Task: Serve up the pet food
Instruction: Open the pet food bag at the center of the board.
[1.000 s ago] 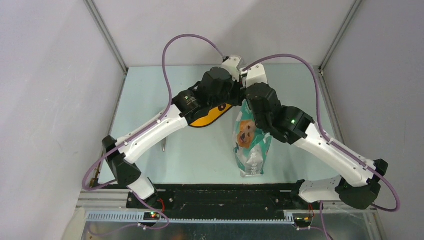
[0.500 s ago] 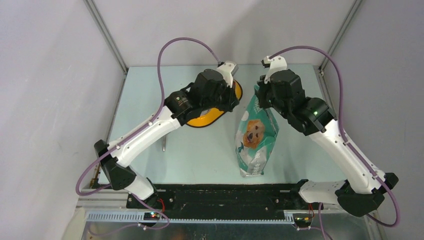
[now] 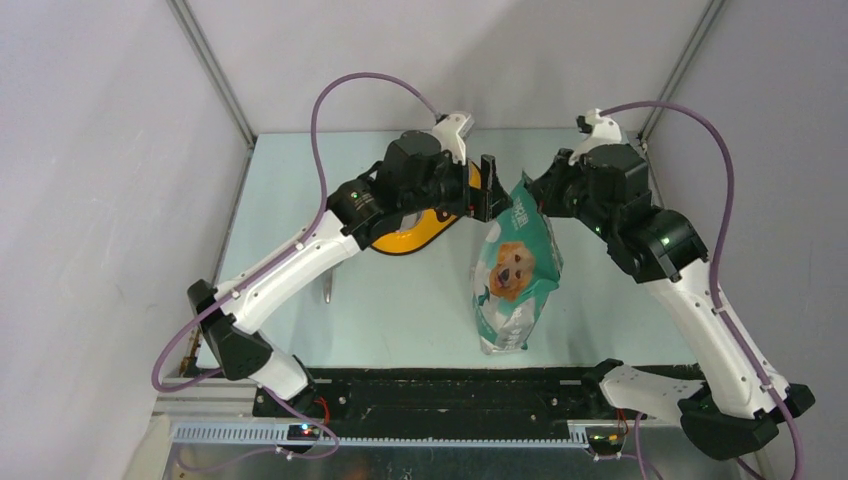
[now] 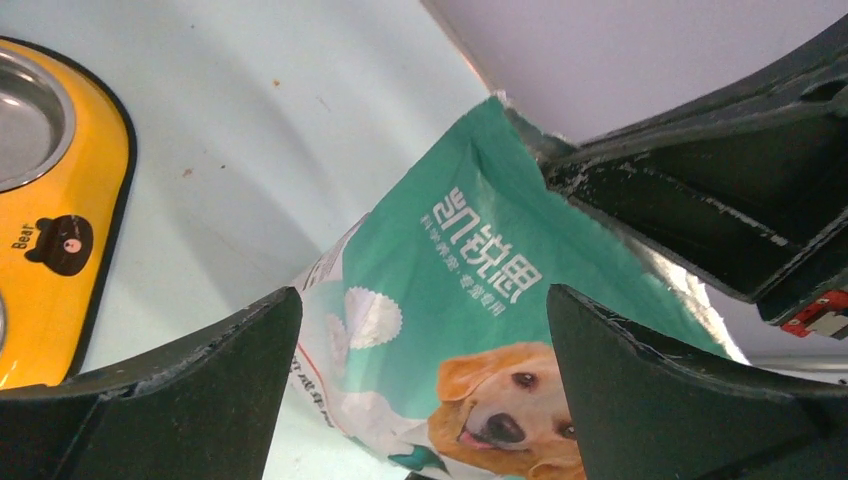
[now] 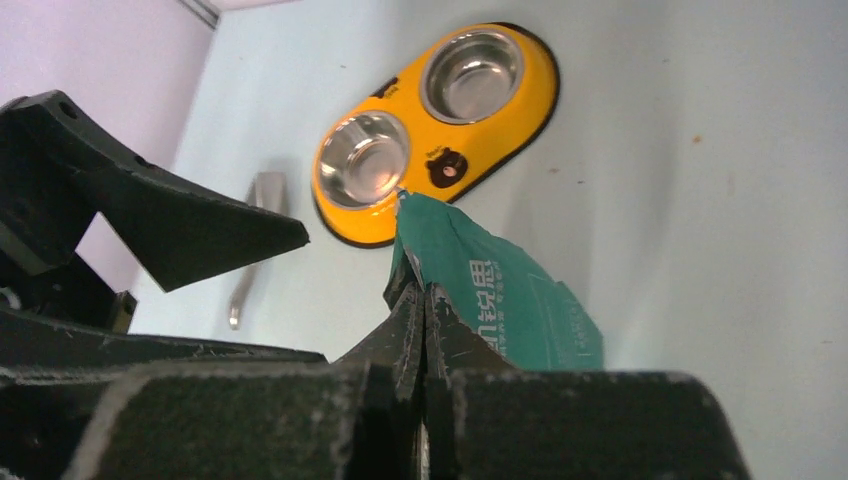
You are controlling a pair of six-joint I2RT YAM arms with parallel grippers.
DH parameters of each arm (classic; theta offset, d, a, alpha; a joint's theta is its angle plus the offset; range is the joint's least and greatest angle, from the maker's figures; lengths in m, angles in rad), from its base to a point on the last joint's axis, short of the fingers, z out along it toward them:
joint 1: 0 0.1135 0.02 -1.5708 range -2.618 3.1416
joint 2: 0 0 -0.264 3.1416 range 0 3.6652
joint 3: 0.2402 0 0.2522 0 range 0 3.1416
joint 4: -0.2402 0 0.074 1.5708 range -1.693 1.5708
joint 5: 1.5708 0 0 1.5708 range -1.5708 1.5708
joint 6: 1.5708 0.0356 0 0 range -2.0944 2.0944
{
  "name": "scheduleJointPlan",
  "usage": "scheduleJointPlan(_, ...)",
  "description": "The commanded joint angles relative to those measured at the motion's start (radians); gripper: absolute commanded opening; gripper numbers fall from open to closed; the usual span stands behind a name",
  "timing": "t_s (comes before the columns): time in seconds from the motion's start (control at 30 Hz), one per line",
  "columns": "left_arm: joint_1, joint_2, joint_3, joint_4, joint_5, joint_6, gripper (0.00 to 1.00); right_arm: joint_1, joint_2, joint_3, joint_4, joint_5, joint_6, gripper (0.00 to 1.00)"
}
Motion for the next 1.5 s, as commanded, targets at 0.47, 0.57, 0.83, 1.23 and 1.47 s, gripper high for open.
scheduleJointPlan(0.47,0.05,0.081,0.124,0.061,0.094,-0.106,0.99,-0.188,-0.096,-0.171,0.243,-0.536,0.295,0.0)
scheduleJointPlan(0.57,0.051,0.092,0.115,0.058,0.069,-0.113,0.89,-0.193,-0.115,-0.18,0.257,-0.507,0.309,0.0)
scheduleJointPlan(0.83,0.05,0.112,0.113,0.06,0.063,-0.122,0.68,-0.198,-0.127,-0.181,0.258,-0.482,0.318,0.0)
scheduleJointPlan(1.23,0.037,0.223,0.223,-0.041,0.045,-0.124,0.62,-0.182,-0.132,-0.182,0.3,-0.528,0.276,0.0)
scheduleJointPlan(1.47,0.02,0.262,0.3,-0.054,0.075,-0.114,0.62,-0.141,-0.122,-0.157,0.261,-0.491,0.205,0.0)
